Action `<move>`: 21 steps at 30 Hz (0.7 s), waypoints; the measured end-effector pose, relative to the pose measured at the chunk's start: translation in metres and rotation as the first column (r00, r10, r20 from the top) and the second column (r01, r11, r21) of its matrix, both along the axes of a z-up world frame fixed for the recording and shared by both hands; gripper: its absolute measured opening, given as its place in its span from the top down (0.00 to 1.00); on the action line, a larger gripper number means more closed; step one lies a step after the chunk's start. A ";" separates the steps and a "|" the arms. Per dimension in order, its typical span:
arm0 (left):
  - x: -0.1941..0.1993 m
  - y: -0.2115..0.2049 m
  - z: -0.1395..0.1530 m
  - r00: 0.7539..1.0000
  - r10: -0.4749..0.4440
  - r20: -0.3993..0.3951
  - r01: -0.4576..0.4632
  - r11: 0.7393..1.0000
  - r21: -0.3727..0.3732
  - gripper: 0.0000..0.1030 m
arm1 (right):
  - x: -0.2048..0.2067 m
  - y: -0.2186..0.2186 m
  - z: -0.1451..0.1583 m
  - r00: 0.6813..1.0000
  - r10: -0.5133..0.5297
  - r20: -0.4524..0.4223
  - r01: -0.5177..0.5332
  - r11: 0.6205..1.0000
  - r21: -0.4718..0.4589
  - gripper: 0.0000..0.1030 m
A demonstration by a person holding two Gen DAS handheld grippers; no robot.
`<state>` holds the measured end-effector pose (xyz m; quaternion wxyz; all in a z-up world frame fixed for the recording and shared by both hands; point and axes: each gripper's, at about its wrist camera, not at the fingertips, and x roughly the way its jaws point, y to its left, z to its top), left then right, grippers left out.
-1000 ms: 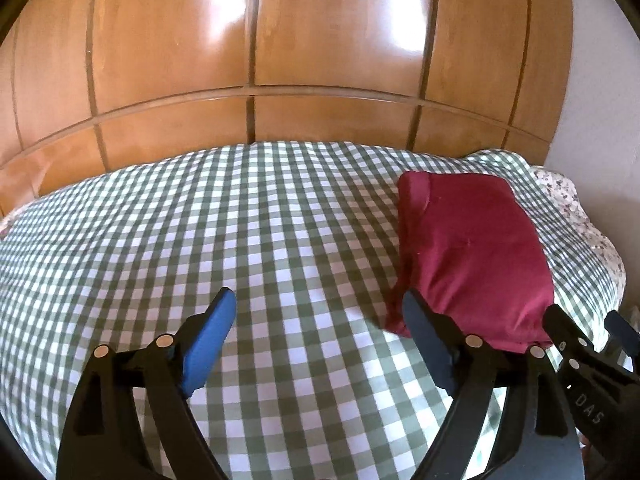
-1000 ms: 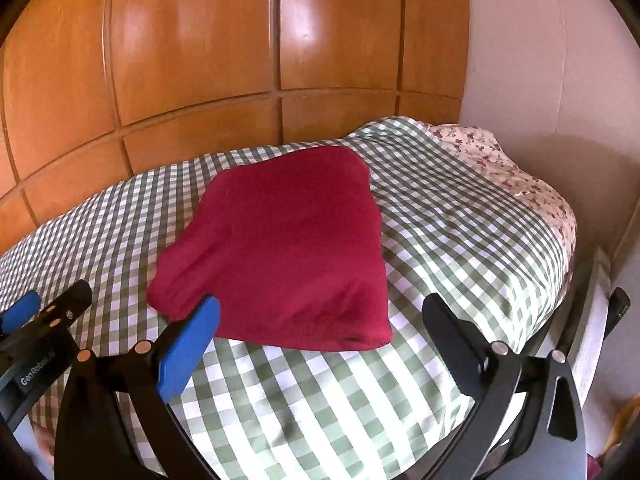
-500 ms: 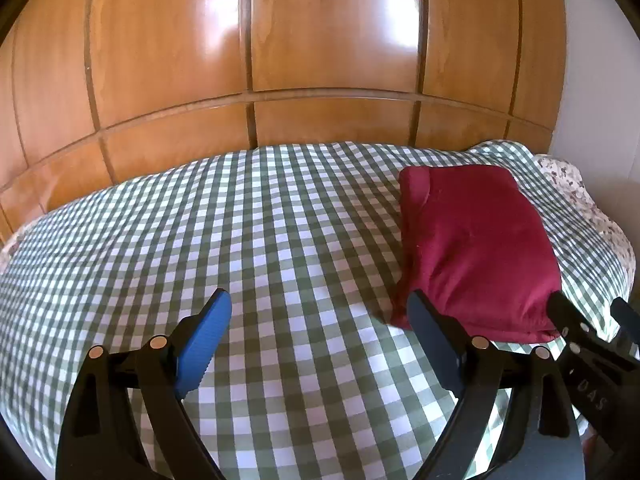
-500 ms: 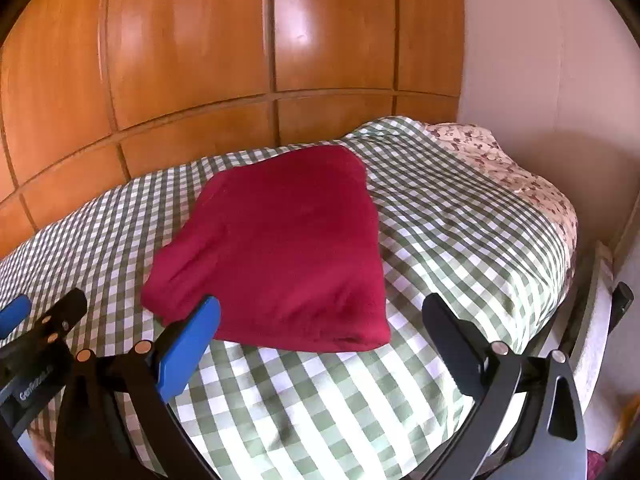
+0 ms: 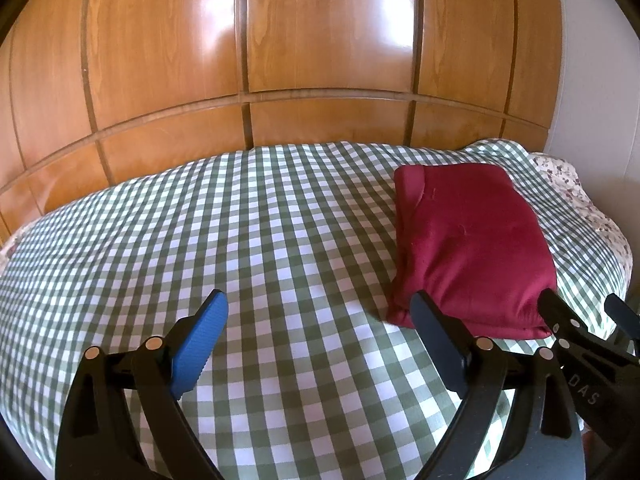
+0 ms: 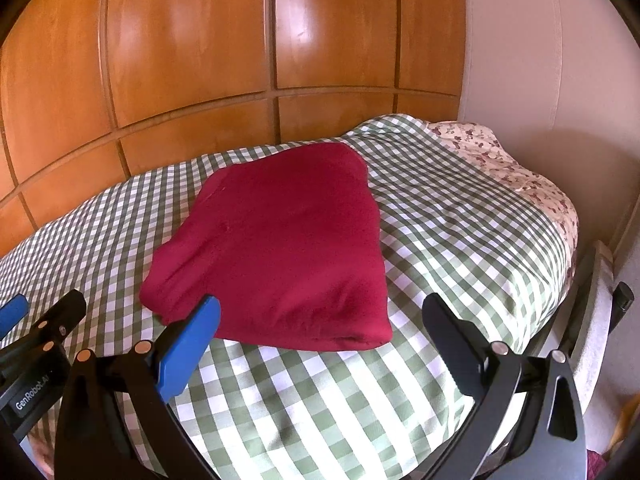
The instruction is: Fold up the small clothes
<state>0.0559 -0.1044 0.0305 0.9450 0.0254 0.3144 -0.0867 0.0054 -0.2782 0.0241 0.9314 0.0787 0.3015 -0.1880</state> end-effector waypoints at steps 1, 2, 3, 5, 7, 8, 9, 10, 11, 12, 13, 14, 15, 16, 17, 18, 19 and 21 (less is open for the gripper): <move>0.000 0.000 0.000 1.000 -0.001 -0.001 0.001 1.000 0.001 0.11 | 0.000 0.000 0.000 1.000 0.000 0.000 0.000 1.000 0.000 0.02; 0.000 0.000 0.000 1.000 -0.001 -0.001 0.001 1.000 0.001 0.11 | 0.000 0.000 0.000 1.000 0.000 0.003 0.000 1.000 0.000 0.02; -0.001 0.000 0.000 1.000 -0.002 -0.001 0.002 1.000 0.001 0.11 | 0.000 0.000 0.000 1.000 0.000 0.004 0.000 1.000 0.000 0.02; -0.001 -0.001 0.000 1.000 -0.005 -0.001 0.005 1.000 0.003 0.11 | 0.000 0.000 0.000 1.000 0.002 0.002 -0.002 1.000 0.001 0.02; -0.002 -0.001 0.000 1.000 -0.007 0.001 0.007 1.000 0.005 0.11 | 0.000 0.001 0.000 1.000 0.000 0.001 0.000 1.000 0.004 0.02; -0.002 -0.001 0.000 1.000 -0.008 0.002 0.008 1.000 0.005 0.11 | -0.001 0.001 0.000 1.000 0.001 -0.001 -0.001 1.000 0.008 0.02; -0.003 -0.002 0.000 1.000 -0.009 0.004 0.009 1.000 0.007 0.11 | -0.001 0.001 -0.001 1.000 0.001 -0.003 -0.001 1.000 0.010 0.02; -0.003 -0.002 0.000 1.000 -0.010 0.003 0.010 1.000 0.007 0.11 | 0.000 0.002 -0.001 1.000 0.003 -0.005 -0.003 1.000 0.011 0.02; -0.003 -0.002 0.000 1.000 -0.010 0.002 0.010 1.000 0.007 0.11 | 0.000 0.001 -0.001 1.000 0.003 -0.006 -0.003 1.000 0.012 0.02; -0.003 -0.002 0.000 1.000 -0.008 0.001 0.008 1.000 0.005 0.11 | 0.000 0.001 -0.001 1.000 0.004 -0.007 -0.003 1.000 0.013 0.02; -0.003 -0.002 0.000 1.000 -0.008 0.000 0.008 1.000 0.003 0.11 | -0.001 0.001 -0.001 1.000 0.003 -0.006 -0.002 1.000 0.014 0.02; -0.003 -0.002 0.000 1.000 -0.009 -0.001 0.009 1.000 0.003 0.11 | -0.001 0.001 -0.001 1.000 0.002 -0.005 -0.002 1.000 0.013 0.02; -0.003 -0.002 0.000 1.000 -0.010 -0.002 0.010 1.000 0.004 0.11 | -0.001 0.002 -0.001 1.000 0.001 -0.004 -0.001 1.000 0.012 0.02; -0.003 -0.002 0.000 1.000 -0.010 -0.003 0.010 1.000 0.005 0.11 | -0.001 0.001 -0.001 1.000 0.002 -0.004 -0.002 1.000 0.011 0.02; -0.003 -0.002 0.000 1.000 -0.010 -0.004 0.010 1.000 0.004 0.11 | -0.001 0.001 -0.001 1.000 0.001 -0.004 -0.001 1.000 0.012 0.02; -0.003 -0.002 0.000 1.000 -0.012 -0.004 0.012 1.000 0.003 0.11 | -0.001 0.001 -0.001 1.000 0.003 -0.004 -0.003 1.000 0.014 0.02; -0.004 -0.003 -0.001 1.000 -0.014 -0.004 0.014 1.000 0.003 0.11 | -0.001 0.001 -0.001 1.000 0.003 -0.003 -0.002 1.000 0.014 0.02; -0.004 -0.003 0.000 1.000 -0.015 -0.003 0.015 1.000 0.006 0.11 | 0.000 0.000 -0.001 1.000 0.006 -0.004 -0.006 1.000 0.012 0.02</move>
